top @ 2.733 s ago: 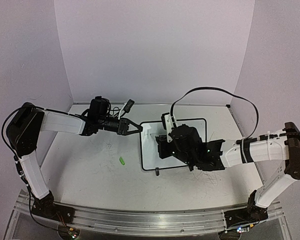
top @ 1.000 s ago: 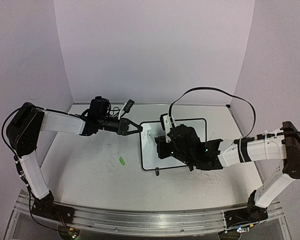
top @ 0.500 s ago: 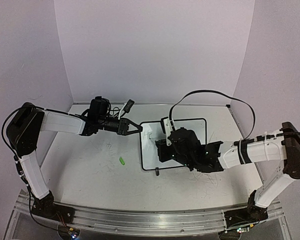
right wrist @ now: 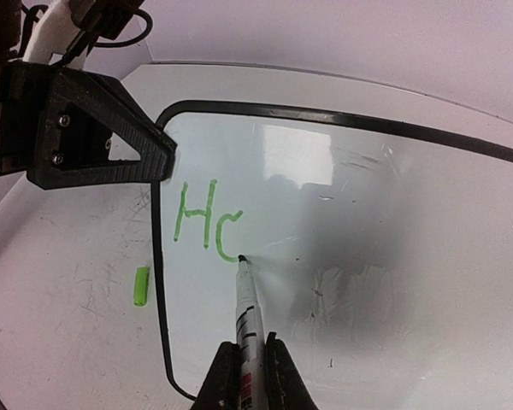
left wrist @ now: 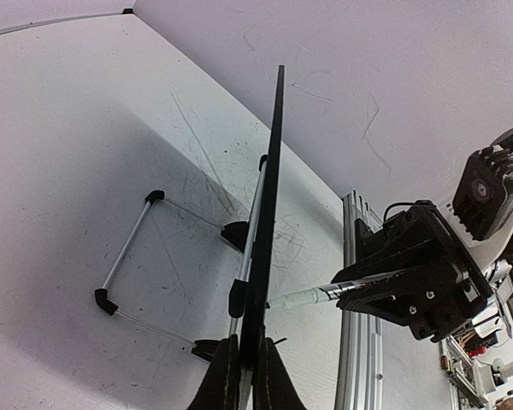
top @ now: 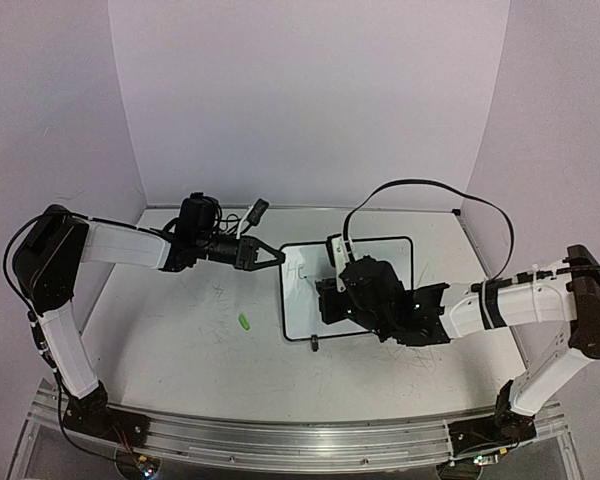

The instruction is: Write a sentence on the whiteboard

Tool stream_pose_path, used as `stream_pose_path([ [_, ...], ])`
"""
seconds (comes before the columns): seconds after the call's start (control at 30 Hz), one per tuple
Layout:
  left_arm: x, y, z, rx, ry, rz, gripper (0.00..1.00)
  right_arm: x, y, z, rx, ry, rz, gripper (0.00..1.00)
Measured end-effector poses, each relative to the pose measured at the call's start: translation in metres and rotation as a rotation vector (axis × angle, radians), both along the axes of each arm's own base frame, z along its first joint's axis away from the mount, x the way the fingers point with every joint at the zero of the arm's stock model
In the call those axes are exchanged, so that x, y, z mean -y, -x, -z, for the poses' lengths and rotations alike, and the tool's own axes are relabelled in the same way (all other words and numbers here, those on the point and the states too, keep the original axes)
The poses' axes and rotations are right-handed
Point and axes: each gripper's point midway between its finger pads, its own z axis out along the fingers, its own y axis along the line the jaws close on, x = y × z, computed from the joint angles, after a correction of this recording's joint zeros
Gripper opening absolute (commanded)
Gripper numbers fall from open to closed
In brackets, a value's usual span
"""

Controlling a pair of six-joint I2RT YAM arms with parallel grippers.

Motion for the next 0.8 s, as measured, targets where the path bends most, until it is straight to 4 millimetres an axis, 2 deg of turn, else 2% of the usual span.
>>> stream_pose_path([
  [0.8, 0.0, 0.0, 0.0, -0.001, 0.0, 0.001, 0.0, 0.0, -0.008, -0.015, 0.044, -0.003, 0.032, 0.0],
])
